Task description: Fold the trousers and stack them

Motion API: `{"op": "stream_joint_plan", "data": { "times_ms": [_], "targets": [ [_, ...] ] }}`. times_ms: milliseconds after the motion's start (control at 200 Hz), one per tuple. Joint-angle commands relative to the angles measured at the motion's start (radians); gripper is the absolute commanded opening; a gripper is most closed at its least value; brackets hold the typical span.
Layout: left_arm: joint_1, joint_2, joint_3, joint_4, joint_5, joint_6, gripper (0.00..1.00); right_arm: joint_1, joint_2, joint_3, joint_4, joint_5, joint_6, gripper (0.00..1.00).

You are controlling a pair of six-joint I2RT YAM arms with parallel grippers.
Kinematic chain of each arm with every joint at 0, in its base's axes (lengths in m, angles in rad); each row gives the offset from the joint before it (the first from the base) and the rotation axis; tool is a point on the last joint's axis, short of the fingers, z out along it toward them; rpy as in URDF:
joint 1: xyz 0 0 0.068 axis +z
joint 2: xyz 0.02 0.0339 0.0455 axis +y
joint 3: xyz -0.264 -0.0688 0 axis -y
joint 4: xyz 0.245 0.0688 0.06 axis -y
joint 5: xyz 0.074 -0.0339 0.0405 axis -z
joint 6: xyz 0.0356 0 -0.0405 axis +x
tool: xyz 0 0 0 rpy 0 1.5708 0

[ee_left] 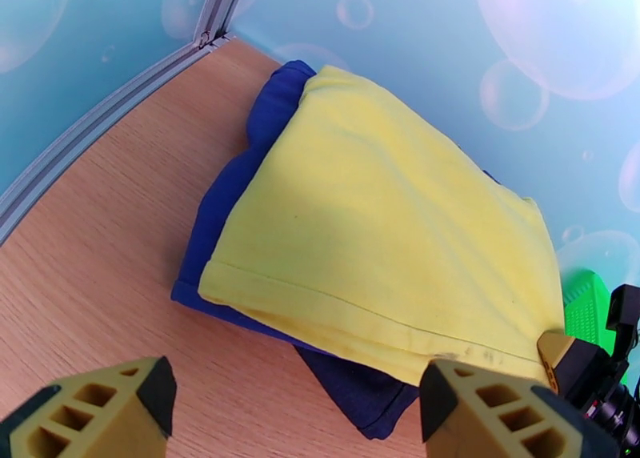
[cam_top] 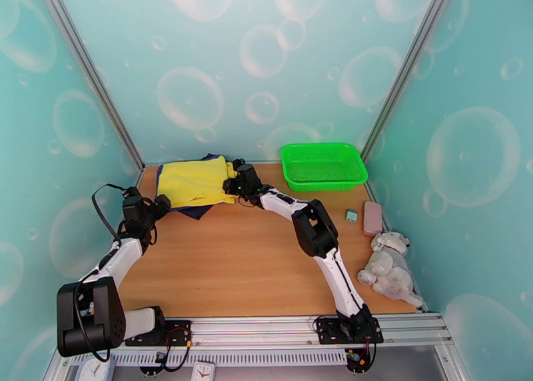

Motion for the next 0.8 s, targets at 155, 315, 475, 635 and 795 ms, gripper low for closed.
{"op": "stream_joint_plan", "data": {
  "times_ms": [155, 315, 475, 635, 795],
  "targets": [
    [0.020, -0.089, -0.060, 0.018, 0.000, 0.019, 0.87, -0.078, -0.001, -0.039, -0.009, -0.049, 0.000, 0.49],
    [0.037, -0.158, -0.102, 0.043, 0.005, 0.014, 0.99, -0.064, -0.146, -0.141, 0.025, 0.001, -0.049, 0.75],
    [0.040, -0.224, -0.164, 0.073, -0.038, 0.005, 0.99, -0.068, -0.376, -0.338, 0.039, 0.015, -0.114, 0.79],
    [0.031, -0.306, -0.319, 0.179, -0.221, 0.039, 0.99, -0.155, -0.721, -0.808, 0.192, 0.092, -0.174, 0.99],
    [-0.065, -0.364, -0.584, 0.573, -0.352, 0.278, 0.99, -0.422, -1.029, -1.182, 0.293, 0.101, -0.192, 0.99]
  ]
}}
